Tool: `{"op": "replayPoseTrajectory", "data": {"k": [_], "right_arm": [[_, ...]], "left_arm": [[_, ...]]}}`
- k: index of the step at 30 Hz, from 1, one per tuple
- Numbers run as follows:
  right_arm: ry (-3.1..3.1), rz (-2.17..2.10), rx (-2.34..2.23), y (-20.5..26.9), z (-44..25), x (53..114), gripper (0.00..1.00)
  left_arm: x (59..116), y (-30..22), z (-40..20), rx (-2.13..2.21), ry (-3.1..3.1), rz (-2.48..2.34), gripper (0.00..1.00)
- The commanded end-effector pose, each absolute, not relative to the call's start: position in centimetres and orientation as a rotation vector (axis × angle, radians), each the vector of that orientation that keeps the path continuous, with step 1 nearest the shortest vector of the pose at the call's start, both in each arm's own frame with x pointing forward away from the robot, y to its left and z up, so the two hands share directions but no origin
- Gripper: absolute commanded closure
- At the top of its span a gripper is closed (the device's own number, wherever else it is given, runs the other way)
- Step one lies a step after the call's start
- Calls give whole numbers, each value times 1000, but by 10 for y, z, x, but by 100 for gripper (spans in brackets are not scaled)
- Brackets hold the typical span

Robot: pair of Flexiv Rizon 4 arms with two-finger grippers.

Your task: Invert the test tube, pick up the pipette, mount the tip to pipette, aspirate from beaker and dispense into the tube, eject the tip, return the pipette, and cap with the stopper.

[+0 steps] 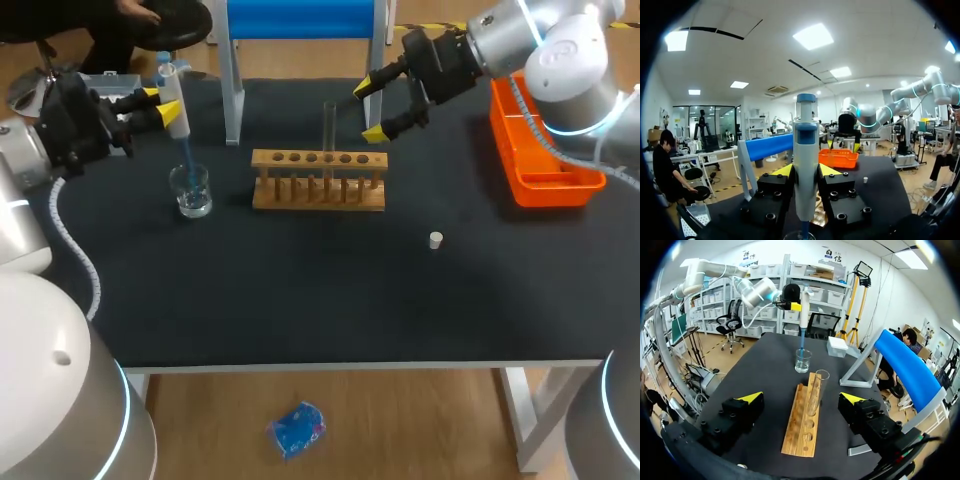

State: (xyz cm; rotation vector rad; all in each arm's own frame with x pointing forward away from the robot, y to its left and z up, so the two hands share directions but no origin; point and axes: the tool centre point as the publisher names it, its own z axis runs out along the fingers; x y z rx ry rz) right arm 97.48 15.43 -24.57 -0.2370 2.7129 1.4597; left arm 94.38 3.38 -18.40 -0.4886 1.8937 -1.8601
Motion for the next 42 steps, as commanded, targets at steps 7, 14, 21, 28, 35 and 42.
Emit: {"op": "replayPoseTrajectory", "data": {"k": [7, 14, 21, 28, 35, 42], "right_arm": [[2713, 1458, -238, 153, -246, 974, 0], [2713, 1458, -238, 153, -246, 974, 0], [2713, 1458, -238, 153, -246, 974, 0], [2713, 1458, -238, 153, -246, 974, 0], [2713, 1458, -238, 153, -246, 974, 0], [2713, 1458, -238, 153, -246, 974, 0]], "left_arm": [[940, 33, -176, -498, 1891, -1856, 100], [936, 30, -166, -496, 1923, -1823, 100], [931, 25, -133, -488, 1947, -1814, 100], [929, 16, -86, -494, 1976, -1782, 100], [926, -2, -42, -441, 1994, -1775, 100], [932, -45, -7, -308, 2069, -1836, 100]]}}
